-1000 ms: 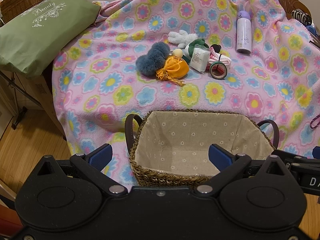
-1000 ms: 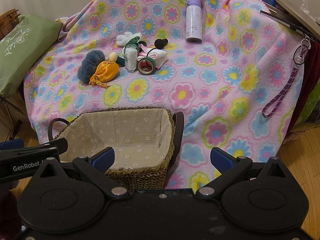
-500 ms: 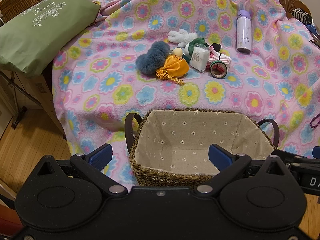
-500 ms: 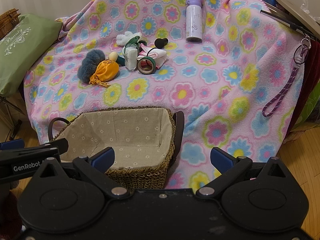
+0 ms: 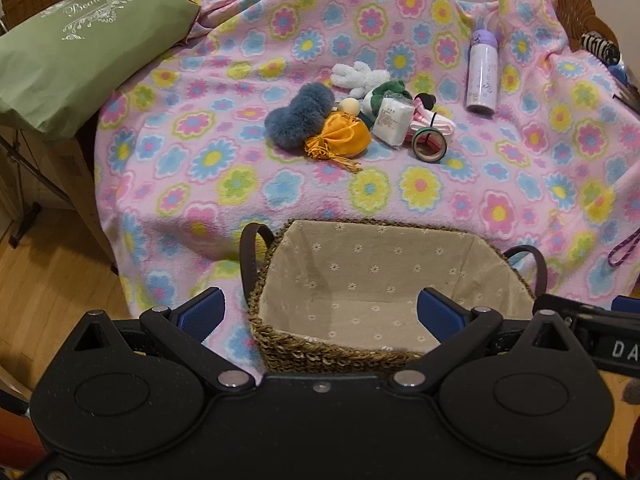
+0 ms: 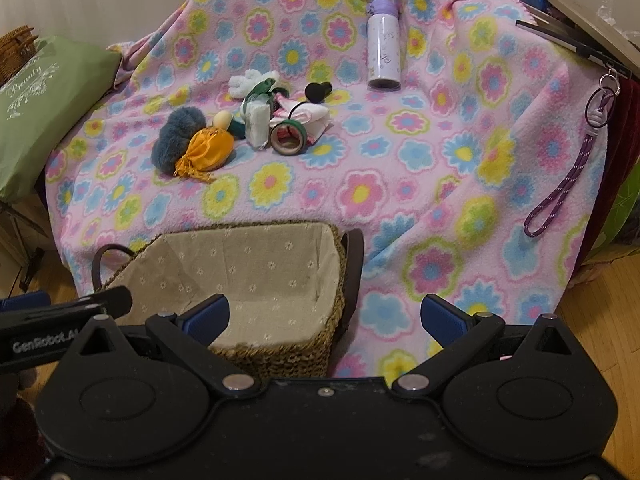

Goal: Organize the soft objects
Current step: 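Reach the left gripper to the blue fluffy pom-pom and grasp it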

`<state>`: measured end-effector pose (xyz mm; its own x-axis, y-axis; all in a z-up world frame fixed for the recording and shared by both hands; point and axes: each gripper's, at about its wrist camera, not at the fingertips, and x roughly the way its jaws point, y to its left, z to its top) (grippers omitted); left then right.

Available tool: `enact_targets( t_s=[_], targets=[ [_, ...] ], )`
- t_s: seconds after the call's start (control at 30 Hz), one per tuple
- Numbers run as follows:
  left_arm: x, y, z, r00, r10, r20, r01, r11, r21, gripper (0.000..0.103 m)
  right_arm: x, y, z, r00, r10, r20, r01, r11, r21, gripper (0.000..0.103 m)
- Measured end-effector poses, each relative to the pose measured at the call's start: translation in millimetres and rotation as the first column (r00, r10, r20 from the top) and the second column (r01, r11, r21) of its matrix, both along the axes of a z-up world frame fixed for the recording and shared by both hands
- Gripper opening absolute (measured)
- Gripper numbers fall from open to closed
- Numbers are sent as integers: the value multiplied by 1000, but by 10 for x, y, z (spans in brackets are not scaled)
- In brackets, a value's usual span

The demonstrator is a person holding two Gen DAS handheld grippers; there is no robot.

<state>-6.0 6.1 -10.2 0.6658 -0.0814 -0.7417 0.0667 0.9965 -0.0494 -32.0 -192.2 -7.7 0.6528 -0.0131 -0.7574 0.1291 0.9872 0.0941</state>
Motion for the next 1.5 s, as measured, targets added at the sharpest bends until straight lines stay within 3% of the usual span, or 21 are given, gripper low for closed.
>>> enact_targets(
  t_s=[0.17, 0.3, 0.53, 0.87, 1.2, 1.5],
  targets=[
    [70, -1, -20, 1000, -19, -23, 18, 999, -37, 98, 73, -17, 13, 998, -13, 55, 15, 999, -34, 102],
    [156, 1, -20, 997, -66, -48, 62, 994, -86, 91, 154, 63, -3, 995, -1, 98, 12, 994, -113, 95],
    [295, -27, 153, 996, -82, 40, 84, 995, -60, 91, 490, 62, -109, 998, 55, 7, -55, 998, -40, 89],
    [1033, 132, 227, 999, -46, 15, 46, 999, -24, 93, 1085, -39, -41, 999, 36, 13, -37, 999, 29, 87],
    [1820, 225, 2, 999, -13, -35, 15, 999, 44, 94, 1782, 0, -179, 999, 20, -31, -20, 1000, 19, 87],
    [2406, 281, -189, 997, -23, -80, 23, 1000, 0, 94, 2199, 126, -304, 998, 42, -53, -42, 999, 9, 81]
  ],
)
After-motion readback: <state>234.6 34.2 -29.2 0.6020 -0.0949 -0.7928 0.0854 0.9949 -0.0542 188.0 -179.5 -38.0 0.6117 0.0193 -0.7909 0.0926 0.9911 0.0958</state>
